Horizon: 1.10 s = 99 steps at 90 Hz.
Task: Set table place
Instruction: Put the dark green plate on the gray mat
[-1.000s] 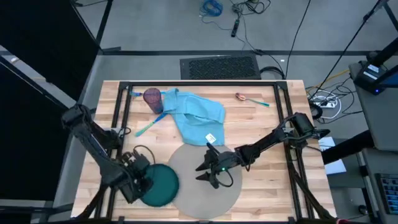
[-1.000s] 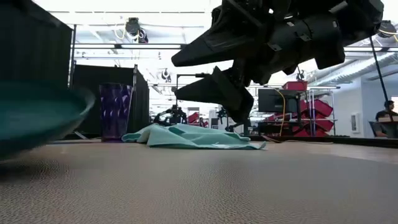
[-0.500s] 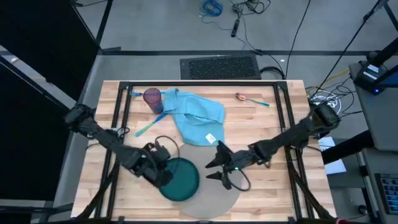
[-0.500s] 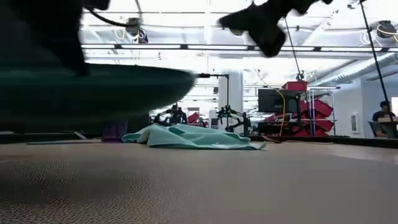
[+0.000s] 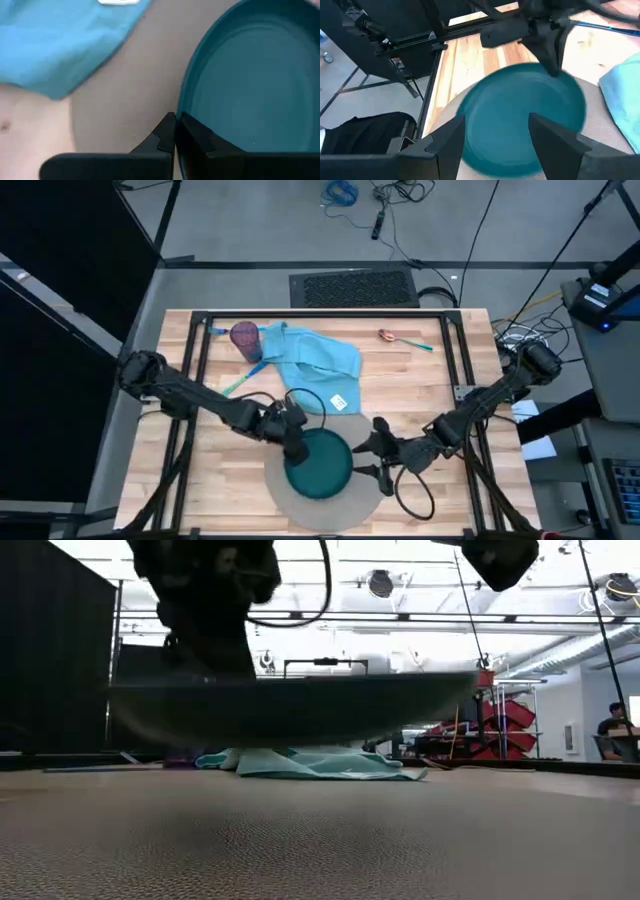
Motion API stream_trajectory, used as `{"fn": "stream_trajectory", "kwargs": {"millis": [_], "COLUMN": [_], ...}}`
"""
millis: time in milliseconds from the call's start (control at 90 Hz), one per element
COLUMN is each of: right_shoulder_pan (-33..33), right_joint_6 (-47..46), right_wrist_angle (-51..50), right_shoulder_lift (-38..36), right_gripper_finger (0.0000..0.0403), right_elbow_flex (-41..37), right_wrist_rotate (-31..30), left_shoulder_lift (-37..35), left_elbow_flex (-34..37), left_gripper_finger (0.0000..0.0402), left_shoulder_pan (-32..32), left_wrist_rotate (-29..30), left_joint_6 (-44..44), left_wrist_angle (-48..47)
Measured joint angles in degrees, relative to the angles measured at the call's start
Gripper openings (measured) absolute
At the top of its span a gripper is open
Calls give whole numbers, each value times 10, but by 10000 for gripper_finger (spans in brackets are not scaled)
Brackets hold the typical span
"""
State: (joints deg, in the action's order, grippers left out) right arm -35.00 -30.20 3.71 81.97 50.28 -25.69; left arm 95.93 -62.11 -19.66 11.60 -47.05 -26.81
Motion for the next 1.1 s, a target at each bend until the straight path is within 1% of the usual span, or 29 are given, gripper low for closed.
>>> {"fn": "stream_trajectory", "kwargs": {"millis": [133,200,367,489,644,1100], "right_shoulder_pan": [1,2,2,2,2,2], "right_joint_6": [-2,-6,-8,-11,-11,-11], "right_wrist_angle": [-13,-18,-19,-19,-19,-21], "right_shoulder_lift": [0,0,0,0,0,0], "right_gripper_finger": [203,203,203,203,203,203], "right_elbow_flex": [0,0,0,0,0,0], "right_wrist_rotate": [0,-1,-1,-1,-1,0], "left_shoulder_lift": [42,69,129,156,164,164], "left_elbow_flex": [-1,-18,-82,-126,-153,-155], "left_gripper_finger": [0,0,0,0,0,0], "left_shoulder_pan": [-9,-18,-26,-25,-22,-13], "left_wrist_rotate": [-41,-56,-85,-88,-86,-85], "left_joint_6": [0,5,32,57,75,80], "left_wrist_angle": [60,70,50,15,1,8]}}
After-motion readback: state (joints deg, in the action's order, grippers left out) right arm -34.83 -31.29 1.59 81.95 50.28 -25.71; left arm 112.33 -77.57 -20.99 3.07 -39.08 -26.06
